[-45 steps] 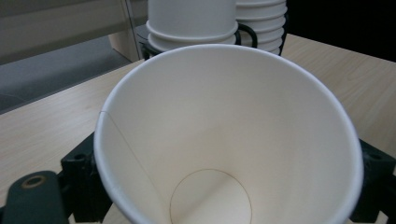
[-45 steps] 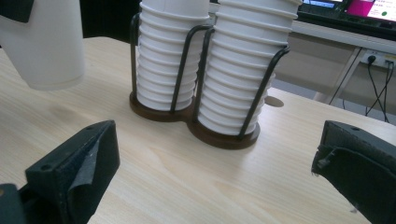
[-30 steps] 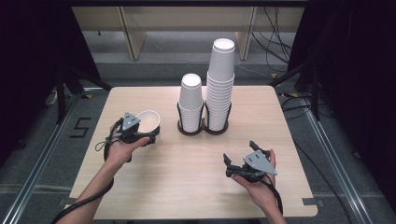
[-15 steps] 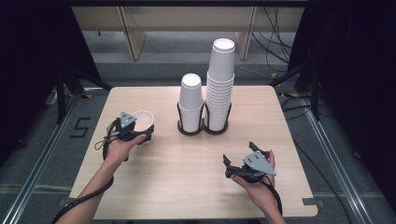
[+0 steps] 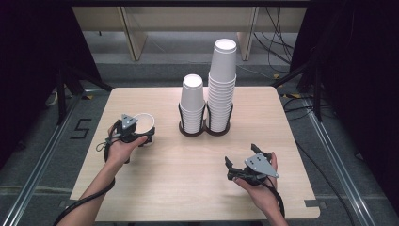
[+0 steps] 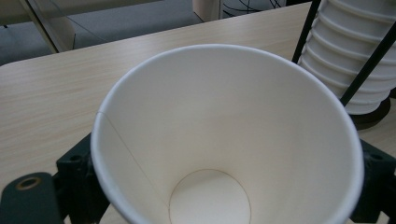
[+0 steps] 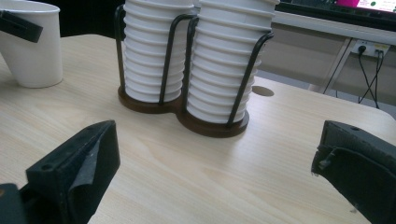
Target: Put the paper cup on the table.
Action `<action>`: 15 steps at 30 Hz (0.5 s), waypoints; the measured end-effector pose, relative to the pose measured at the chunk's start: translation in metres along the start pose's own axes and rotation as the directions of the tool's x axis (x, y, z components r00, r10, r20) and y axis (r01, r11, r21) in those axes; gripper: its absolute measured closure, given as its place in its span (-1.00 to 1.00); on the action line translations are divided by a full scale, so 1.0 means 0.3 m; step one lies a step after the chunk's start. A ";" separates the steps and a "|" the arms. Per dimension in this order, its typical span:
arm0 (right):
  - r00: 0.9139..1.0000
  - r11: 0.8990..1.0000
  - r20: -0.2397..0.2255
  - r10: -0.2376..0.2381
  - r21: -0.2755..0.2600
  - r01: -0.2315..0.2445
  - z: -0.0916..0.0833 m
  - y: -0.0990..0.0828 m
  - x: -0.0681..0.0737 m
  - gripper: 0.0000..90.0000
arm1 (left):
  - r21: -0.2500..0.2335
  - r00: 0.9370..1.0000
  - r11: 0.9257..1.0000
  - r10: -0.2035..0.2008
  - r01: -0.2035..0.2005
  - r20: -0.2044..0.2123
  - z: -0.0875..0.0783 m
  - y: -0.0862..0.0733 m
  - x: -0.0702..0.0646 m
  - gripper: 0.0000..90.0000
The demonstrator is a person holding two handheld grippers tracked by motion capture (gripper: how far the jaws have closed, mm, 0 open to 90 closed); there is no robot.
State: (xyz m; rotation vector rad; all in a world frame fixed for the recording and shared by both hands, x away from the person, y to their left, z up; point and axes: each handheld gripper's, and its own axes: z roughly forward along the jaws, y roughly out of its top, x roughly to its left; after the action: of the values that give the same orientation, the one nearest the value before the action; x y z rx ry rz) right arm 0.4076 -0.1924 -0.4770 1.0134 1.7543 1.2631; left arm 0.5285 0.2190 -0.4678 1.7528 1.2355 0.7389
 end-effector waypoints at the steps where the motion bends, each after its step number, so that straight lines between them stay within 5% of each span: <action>1: 1.000 1.000 0.000 0.001 0.002 -0.001 0.000 -0.001 -0.001 -0.98 | 0.000 1.000 1.000 -0.004 0.004 -0.002 0.000 0.000 0.002 -0.76; 8: 0.999 0.999 0.010 0.032 0.019 -0.032 -0.007 -0.005 0.007 -0.98 | 0.002 1.000 1.000 -0.006 0.006 0.011 0.003 0.000 0.006 -0.80; 15: 1.000 1.000 0.013 -0.012 -0.003 0.012 -0.004 -0.005 -0.005 -0.98 | -0.021 1.000 1.000 -0.006 0.006 0.014 -0.001 0.002 0.005 -1.00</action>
State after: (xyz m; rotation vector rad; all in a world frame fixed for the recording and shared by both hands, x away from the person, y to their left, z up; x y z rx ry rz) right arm 0.4070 -0.1944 -0.4781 1.0057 1.7460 1.2481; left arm 0.5290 0.2205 -0.4670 1.7336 1.2189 0.7327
